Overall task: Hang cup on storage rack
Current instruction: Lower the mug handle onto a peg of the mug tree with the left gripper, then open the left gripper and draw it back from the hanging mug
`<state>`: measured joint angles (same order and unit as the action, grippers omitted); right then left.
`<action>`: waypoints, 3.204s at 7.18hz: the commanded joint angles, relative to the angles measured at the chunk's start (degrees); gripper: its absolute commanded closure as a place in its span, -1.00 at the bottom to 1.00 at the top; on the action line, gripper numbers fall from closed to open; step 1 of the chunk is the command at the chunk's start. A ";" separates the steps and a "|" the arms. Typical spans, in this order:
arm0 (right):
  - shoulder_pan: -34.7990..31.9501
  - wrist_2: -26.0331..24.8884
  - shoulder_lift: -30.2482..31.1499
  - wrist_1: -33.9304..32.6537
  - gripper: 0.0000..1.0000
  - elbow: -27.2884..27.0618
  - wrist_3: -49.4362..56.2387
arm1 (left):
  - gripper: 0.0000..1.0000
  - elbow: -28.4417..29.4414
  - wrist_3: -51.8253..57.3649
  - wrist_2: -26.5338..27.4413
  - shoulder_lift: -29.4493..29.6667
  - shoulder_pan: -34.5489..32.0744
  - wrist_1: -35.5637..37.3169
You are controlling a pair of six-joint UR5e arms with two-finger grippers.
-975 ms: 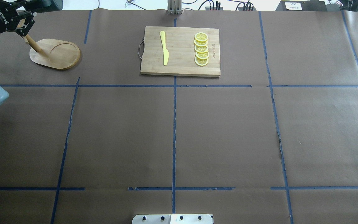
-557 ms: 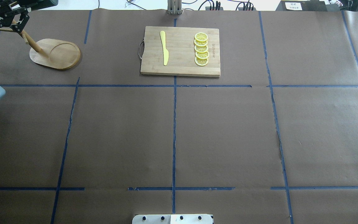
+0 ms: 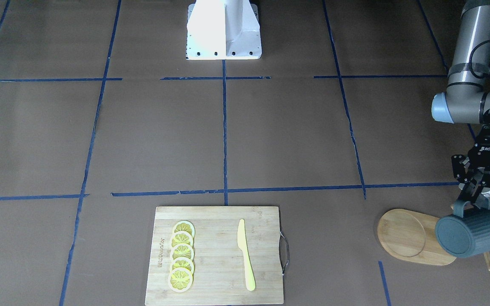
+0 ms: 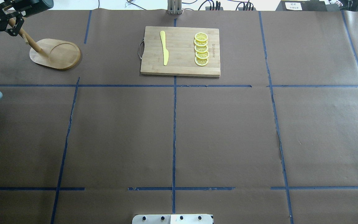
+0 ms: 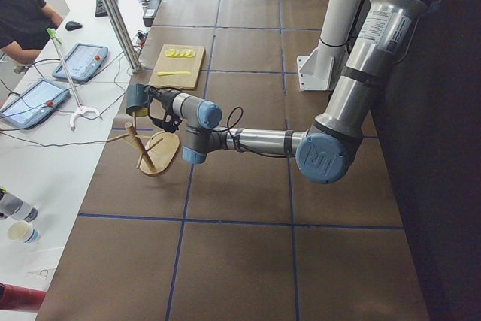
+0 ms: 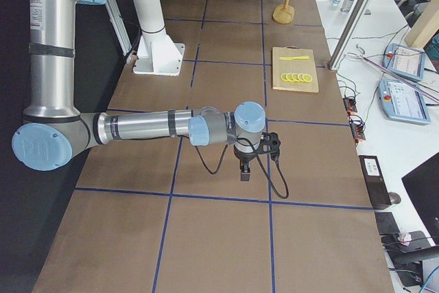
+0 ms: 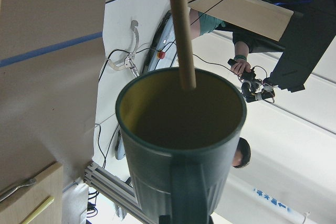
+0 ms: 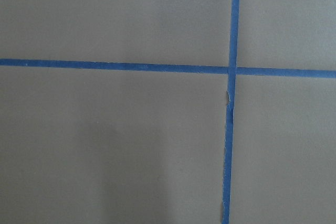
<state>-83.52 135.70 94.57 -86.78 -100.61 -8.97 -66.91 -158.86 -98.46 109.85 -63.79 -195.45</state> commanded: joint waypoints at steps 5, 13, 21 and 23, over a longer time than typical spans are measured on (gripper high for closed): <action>-0.06 0.09 1.40 3.72 -1.00 -0.29 -0.17 | 0.90 5.65 -9.37 0.11 -0.25 -0.99 -8.02; -0.06 0.17 1.32 3.81 -1.00 -0.29 -0.26 | -0.67 9.52 -9.02 0.02 -0.34 -0.90 -12.06; -0.06 0.17 1.14 3.90 -1.00 -0.38 -0.26 | -0.99 9.26 27.19 -3.93 -6.21 -1.08 -16.37; -0.06 0.61 1.23 3.81 -1.00 -1.43 -0.26 | -0.99 9.87 47.31 -3.93 -9.11 -0.90 -15.84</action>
<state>-83.59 136.10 95.73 -82.90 -101.31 -9.23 -57.45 -124.00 -102.34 102.51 -64.78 -211.56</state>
